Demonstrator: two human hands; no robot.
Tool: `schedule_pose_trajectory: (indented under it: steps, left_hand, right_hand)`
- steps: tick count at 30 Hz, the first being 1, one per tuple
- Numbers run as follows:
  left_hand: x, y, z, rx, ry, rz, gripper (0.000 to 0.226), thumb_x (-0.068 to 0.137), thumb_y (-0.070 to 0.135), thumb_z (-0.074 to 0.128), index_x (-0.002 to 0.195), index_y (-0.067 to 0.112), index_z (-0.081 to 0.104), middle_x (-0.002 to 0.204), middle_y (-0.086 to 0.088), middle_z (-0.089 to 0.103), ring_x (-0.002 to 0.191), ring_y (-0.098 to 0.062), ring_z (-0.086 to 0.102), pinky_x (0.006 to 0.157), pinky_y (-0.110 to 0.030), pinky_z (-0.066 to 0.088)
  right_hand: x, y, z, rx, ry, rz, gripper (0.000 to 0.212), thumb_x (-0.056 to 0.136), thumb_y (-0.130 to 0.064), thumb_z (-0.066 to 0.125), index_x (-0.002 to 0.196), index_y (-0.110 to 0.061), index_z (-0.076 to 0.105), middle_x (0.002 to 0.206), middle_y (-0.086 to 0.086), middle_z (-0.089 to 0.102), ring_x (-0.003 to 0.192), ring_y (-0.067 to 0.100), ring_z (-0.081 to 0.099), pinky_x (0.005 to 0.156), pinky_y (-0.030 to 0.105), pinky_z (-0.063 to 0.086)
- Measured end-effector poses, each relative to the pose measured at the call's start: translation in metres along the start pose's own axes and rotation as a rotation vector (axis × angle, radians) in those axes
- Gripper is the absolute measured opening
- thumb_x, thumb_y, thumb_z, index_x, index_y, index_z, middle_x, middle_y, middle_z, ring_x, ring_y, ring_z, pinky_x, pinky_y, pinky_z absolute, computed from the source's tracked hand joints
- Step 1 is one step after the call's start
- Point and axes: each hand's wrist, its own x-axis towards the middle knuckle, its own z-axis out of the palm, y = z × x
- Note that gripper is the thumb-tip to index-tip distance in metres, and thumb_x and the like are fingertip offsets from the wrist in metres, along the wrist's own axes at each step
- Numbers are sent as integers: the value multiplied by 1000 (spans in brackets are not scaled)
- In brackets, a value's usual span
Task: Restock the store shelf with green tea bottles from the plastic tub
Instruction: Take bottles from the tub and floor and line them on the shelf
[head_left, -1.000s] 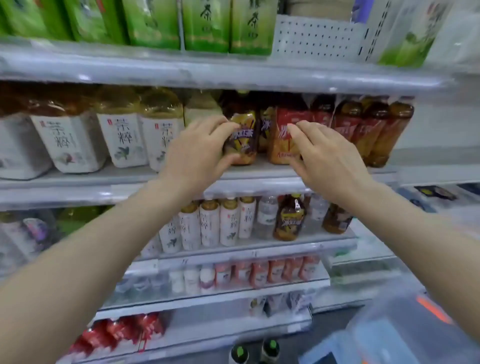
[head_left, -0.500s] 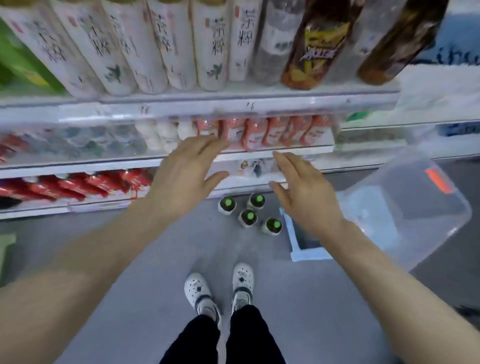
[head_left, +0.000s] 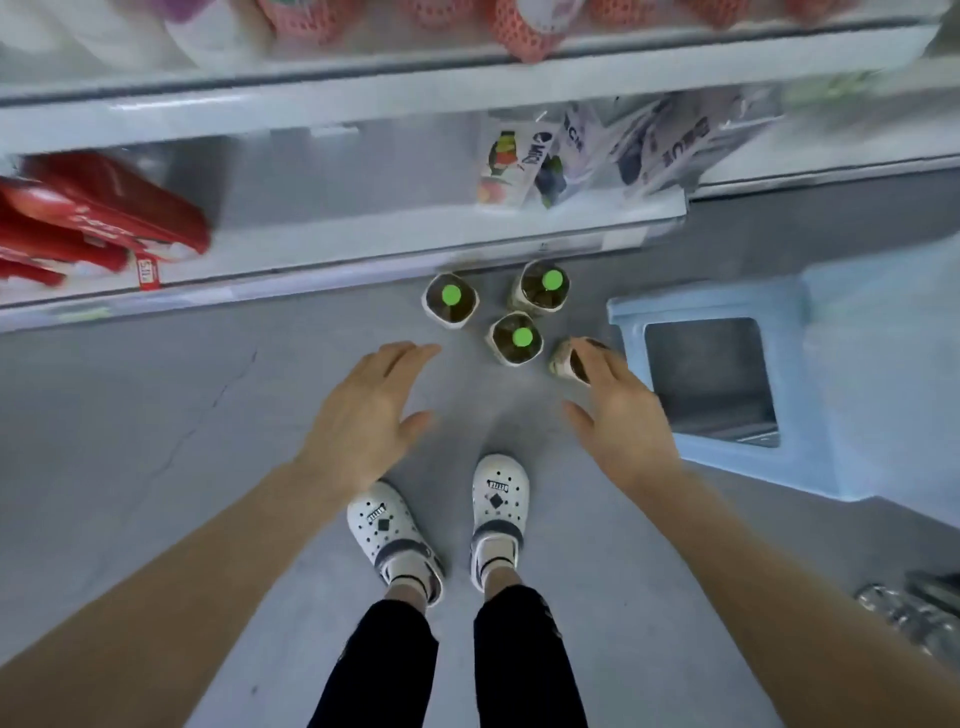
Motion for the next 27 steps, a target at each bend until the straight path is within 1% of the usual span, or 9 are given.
schedule_pose_trajectory:
  steps: [2,7,11,14,17,19,21,24,27]
  left_hand:
    - [19,-24,36,3,-48,-24,74,79,18,78,144,17,45,141,-11,49,122,-32,52,96,-42,47]
    - [82,-78,110,53,-142,-40,83,86,25,73,153,19,24,158,-6,26,141,-26,33,110,-36,35]
    - [143,-109,145,120,-100,12,93,81,15,76,154,19,18,160,-6,19,139,-29,36,107,-41,41]
    - [189,-127,161,106,-49,15,96,78,6,78,154,15,20,160,-8,21,145,-30,26,110,-43,35]
    - [218,-141,176,61,-83,42,85,77,4,77,150,12,32,154,-13,35,140,-33,34,110,-45,36]
    - [223,-150,182,58,-80,89,82,72,8,82,144,9,42,148,-15,43,134,-36,40,108,-46,38]
    - [223,-159,190,94,-49,118,85,64,21,90,137,7,48,139,-17,50,126,-40,46,104,-47,39]
    - [210,-157,206,103,49,35,87,55,39,91,126,5,51,126,-18,53,112,-38,50,93,-42,42]
    - [191,-149,223,-96,148,-108,90,56,29,90,132,7,47,132,-18,45,116,-34,48,91,-33,41]
  right_hand:
    - [23,19,36,19,-30,46,69,86,-17,72,146,-13,40,143,12,49,121,34,56,91,43,51]
    - [82,53,121,40,-86,74,79,85,-21,75,150,-7,32,138,19,51,125,35,52,99,41,44]
    - [123,72,178,67,-78,152,96,79,-31,80,152,-7,23,137,21,49,124,35,50,102,41,42]
    - [142,78,210,131,-23,249,102,71,-36,85,150,-10,27,138,15,49,122,30,51,98,35,42]
    - [149,84,234,317,83,341,97,66,-33,89,144,-12,36,133,9,53,119,26,50,94,29,38]
    - [147,86,247,445,145,377,94,64,-31,90,142,-12,40,131,8,54,118,22,50,96,30,40]
    - [144,86,258,492,204,391,94,65,-30,90,142,-12,40,133,8,52,119,19,51,100,31,43]
    - [141,88,272,524,247,416,97,63,-29,91,143,-13,38,139,7,50,128,21,49,109,41,41]
    - [140,91,282,599,295,463,97,61,-25,93,141,-15,40,138,3,53,129,20,49,108,41,43]
